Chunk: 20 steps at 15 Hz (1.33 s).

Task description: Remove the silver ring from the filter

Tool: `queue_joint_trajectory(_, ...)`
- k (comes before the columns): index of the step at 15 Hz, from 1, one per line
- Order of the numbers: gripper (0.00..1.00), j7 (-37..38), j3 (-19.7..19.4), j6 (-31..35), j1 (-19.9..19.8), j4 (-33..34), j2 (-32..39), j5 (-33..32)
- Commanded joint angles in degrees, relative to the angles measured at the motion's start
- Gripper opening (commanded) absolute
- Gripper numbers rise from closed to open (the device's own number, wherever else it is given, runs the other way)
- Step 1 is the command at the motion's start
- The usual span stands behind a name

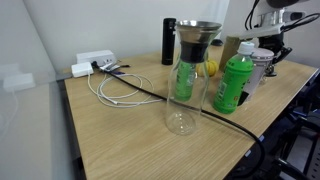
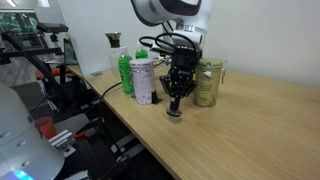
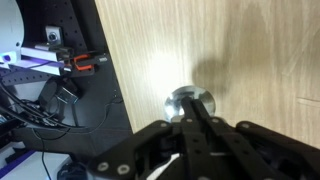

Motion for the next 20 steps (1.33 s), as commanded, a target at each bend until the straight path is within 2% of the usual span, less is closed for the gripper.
queue_joint_trajectory(1,0.01,-1.24,-1.36,0.31,1.23,2.49,3.04,1.22)
queue_joint_trajectory(8,0.01,-2.91,-1.96,0.42,1.93,2.47,3.58,2.41)
queue_joint_trajectory(12,0.36,-3.85,-2.10,0.07,2.06,2.16,3.38,2.31)
queue_joint_trajectory(20,0.90,-5.49,-1.71,-0.37,2.86,1.01,1.74,2.72)
